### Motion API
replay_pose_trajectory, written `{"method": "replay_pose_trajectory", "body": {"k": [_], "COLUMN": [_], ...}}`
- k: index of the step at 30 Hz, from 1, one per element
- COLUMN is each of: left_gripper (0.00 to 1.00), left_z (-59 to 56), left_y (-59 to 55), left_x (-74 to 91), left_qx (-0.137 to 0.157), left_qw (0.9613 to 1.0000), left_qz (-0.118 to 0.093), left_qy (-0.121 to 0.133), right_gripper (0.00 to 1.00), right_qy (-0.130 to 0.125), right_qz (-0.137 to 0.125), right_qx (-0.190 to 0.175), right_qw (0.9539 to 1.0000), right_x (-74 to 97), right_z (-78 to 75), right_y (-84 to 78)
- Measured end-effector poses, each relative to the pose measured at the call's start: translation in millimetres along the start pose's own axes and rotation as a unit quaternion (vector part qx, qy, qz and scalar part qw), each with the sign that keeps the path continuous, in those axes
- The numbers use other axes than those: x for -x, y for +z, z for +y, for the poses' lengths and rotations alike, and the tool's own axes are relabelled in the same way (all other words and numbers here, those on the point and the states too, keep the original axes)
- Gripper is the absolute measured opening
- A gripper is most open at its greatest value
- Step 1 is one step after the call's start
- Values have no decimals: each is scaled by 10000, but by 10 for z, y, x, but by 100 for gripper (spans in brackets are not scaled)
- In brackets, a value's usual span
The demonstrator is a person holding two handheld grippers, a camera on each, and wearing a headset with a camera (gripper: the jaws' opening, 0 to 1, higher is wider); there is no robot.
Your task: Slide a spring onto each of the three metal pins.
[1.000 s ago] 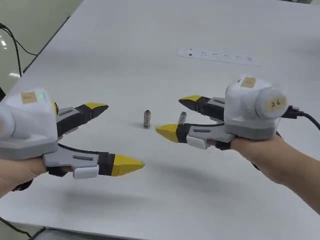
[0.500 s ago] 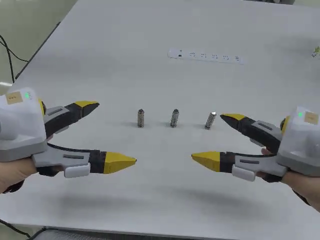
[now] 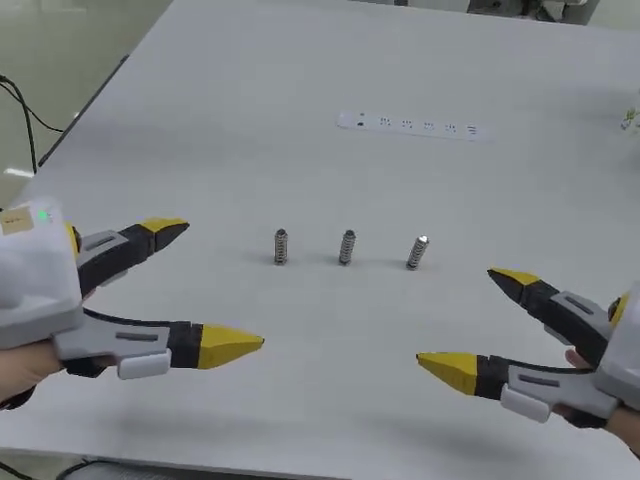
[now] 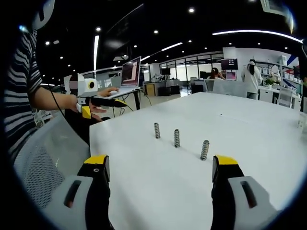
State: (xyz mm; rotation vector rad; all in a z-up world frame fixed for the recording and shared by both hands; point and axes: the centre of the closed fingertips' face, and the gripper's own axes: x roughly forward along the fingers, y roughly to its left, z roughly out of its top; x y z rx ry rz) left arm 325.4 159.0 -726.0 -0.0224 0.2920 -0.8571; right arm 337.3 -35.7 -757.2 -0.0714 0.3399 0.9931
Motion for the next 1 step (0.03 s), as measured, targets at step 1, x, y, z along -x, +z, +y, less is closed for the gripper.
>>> {"method": "replay_pose_trajectory", "body": {"k": [1], "left_gripper": [98], "left_z": [-2], "left_y": [-36], "left_x": [-21], "left_qx": [-2], "left_qw": [10000], "left_qz": [75], "left_qy": [5], "right_gripper": [88], "right_qy": [-6], "right_qz": [13], "right_qx": [23], "right_qw": [10000], "right_x": [2], "right_z": [-18], "right_y": [-14]}}
